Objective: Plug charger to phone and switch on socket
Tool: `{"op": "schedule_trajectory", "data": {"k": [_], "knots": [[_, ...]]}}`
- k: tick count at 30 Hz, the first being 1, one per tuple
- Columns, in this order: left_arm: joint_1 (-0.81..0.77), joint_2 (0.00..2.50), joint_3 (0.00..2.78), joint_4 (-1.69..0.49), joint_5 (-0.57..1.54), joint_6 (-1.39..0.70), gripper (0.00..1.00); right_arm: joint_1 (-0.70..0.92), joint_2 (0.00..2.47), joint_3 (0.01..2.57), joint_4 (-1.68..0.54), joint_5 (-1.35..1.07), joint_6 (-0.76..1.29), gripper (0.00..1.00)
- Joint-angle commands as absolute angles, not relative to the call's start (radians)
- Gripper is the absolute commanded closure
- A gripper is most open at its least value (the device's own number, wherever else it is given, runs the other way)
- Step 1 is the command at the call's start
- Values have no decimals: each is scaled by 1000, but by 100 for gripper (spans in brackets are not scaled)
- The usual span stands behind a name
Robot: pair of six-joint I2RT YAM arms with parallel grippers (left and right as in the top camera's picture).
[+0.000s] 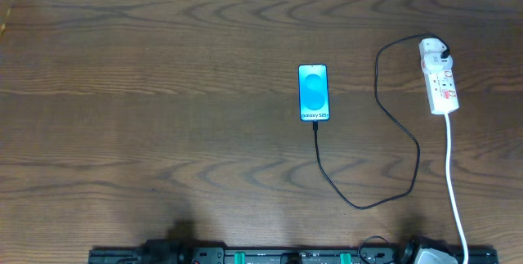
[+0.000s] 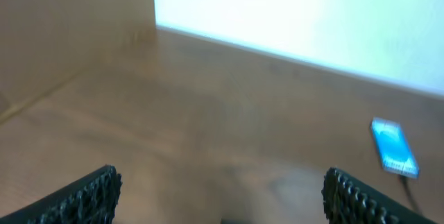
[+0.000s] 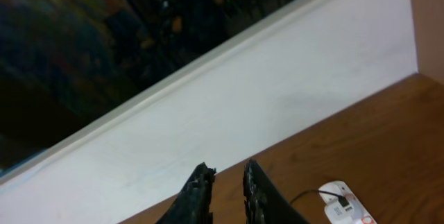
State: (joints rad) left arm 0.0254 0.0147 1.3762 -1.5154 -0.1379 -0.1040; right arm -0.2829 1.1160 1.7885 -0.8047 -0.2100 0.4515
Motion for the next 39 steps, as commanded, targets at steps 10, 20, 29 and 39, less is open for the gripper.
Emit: {"op": "schedule_trajectory", "data": {"k": [10,20,29,39], "knots": [[28,3,1066,-1110,-139,-210,7,-273,954,1785,-831,-216,410,85],[28,3,664,-799,-139,-374,7,-195,901,1785,-831,-147,402,80],[28,4,335,-507,-139,-425,7,-154,874,1785,-831,-138,402,78],[28,4,106,-221,-139,-424,7,-129,846,1785,-831,-98,402,76]]}}
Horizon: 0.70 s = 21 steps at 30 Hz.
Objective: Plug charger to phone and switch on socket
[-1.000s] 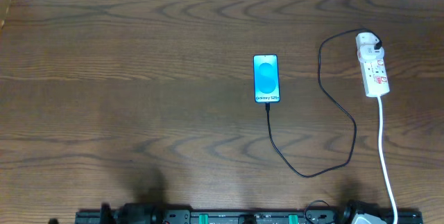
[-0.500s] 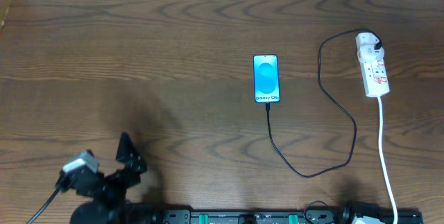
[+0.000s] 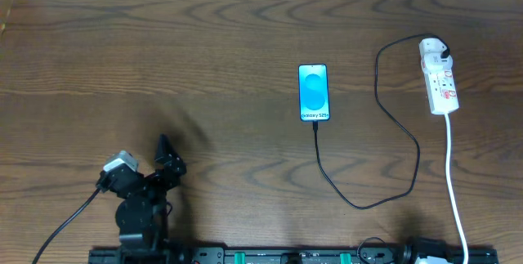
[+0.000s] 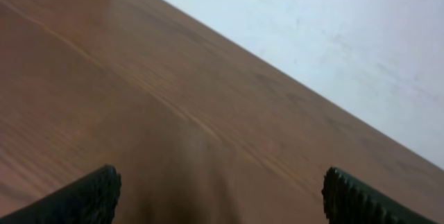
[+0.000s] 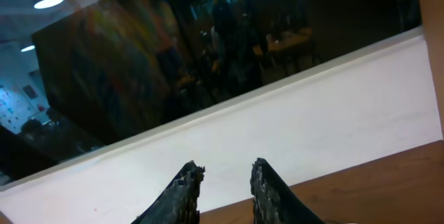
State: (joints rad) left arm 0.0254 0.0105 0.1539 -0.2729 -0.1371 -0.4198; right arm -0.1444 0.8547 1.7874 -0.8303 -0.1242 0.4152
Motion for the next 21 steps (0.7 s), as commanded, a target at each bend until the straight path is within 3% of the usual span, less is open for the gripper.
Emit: {"op": "schedule_trajectory", "data": {"k": [1,21], "knots": [[28,4,93,-204,-139,-424,7,-128,844,1785,-831,-99,402,76],[28,5,4,-59,-105,-421,7,-123,842,1785,-833,-99,402,76]]}}
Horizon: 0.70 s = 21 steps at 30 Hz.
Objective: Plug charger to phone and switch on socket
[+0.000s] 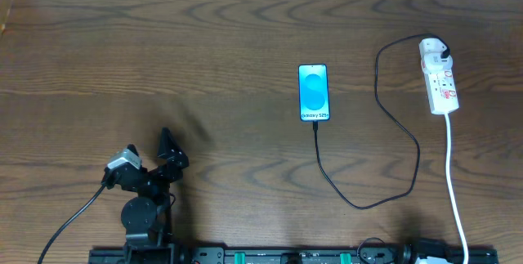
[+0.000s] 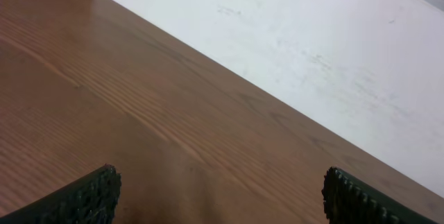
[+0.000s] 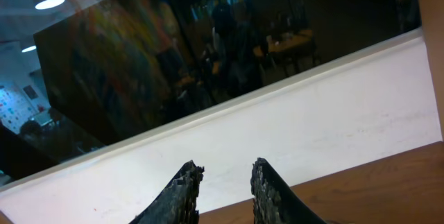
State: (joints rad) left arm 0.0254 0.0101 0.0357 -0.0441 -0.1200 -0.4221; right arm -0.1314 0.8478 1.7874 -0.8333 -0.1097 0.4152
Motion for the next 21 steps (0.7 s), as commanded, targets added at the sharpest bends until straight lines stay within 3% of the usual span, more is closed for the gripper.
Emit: {"op": "schedule_trajectory", "data": {"k": [1,21], "knots": [[28,5,4,-59,-104,-421,7,-123,842,1785,-833,-99,402,76],[28,6,4,-61,-105,-421,7,-122,837,1785,-834,-108,403,73]]}}
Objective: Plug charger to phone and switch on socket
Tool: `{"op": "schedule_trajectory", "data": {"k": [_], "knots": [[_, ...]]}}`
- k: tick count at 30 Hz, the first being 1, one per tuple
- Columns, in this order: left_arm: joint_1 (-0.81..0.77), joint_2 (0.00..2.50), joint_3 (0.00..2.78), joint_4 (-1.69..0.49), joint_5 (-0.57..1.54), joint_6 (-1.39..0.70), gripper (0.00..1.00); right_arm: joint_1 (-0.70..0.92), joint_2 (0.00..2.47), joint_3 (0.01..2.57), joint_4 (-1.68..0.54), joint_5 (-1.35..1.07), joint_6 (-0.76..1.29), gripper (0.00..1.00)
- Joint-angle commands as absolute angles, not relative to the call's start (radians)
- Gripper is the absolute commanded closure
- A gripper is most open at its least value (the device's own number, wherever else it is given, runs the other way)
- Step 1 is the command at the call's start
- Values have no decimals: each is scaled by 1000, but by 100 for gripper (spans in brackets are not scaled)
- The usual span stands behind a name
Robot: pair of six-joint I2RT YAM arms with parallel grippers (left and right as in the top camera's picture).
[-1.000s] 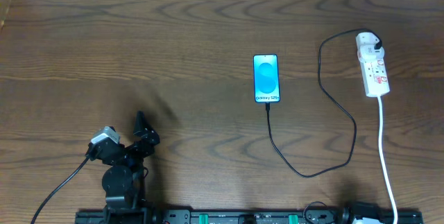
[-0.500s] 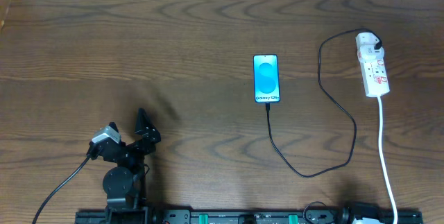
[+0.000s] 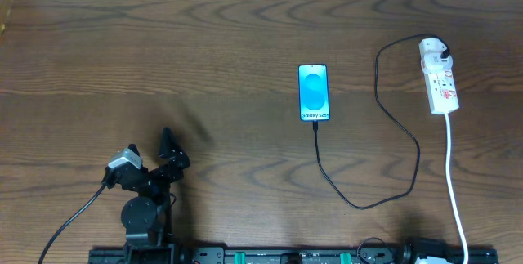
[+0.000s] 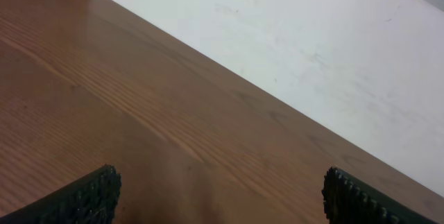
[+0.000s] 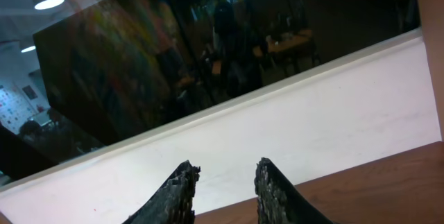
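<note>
The phone (image 3: 314, 92) lies face up mid-table with its screen lit. A black charger cable (image 3: 359, 205) runs from the phone's near edge in a loop to a plug (image 3: 441, 51) seated in the white socket strip (image 3: 441, 84) at the far right. My left gripper (image 3: 172, 151) hovers at the near left, far from the phone. In the left wrist view the gripper (image 4: 222, 196) is wide open over bare wood. My right gripper (image 5: 225, 172) is open with nothing in it, pointing up at the wall; it does not show in the overhead view.
The strip's white cord (image 3: 454, 182) runs down the right side to the table's near edge. A white wall (image 4: 312, 50) borders the far edge, with a dark window (image 5: 208, 50) above it. A black rail (image 3: 286, 256) lines the near edge.
The right gripper's fingers stand a trifle further apart. The left arm, phone, cable and socket strip are where they were.
At first neither arm reached over the table; the left wrist camera saw the phone, the right one saw the strip past nearly shut fingers. Then the left arm stood at the near left and the right fingers, wider apart, pointed at the wall. Both have stayed there.
</note>
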State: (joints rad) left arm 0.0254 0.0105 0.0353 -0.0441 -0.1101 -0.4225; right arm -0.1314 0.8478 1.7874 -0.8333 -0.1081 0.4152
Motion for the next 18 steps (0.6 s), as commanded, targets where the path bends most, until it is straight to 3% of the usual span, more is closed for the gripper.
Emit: {"op": "schedule_trajectory", "data": {"k": [1,18], "knots": [[28,6,4,-61,-105,-421,7,-123,834,1785,-833,-108,403,73],[28,6,4,-61,-105,-421,7,-122,725,1785,-842,-107,403,73]]}}
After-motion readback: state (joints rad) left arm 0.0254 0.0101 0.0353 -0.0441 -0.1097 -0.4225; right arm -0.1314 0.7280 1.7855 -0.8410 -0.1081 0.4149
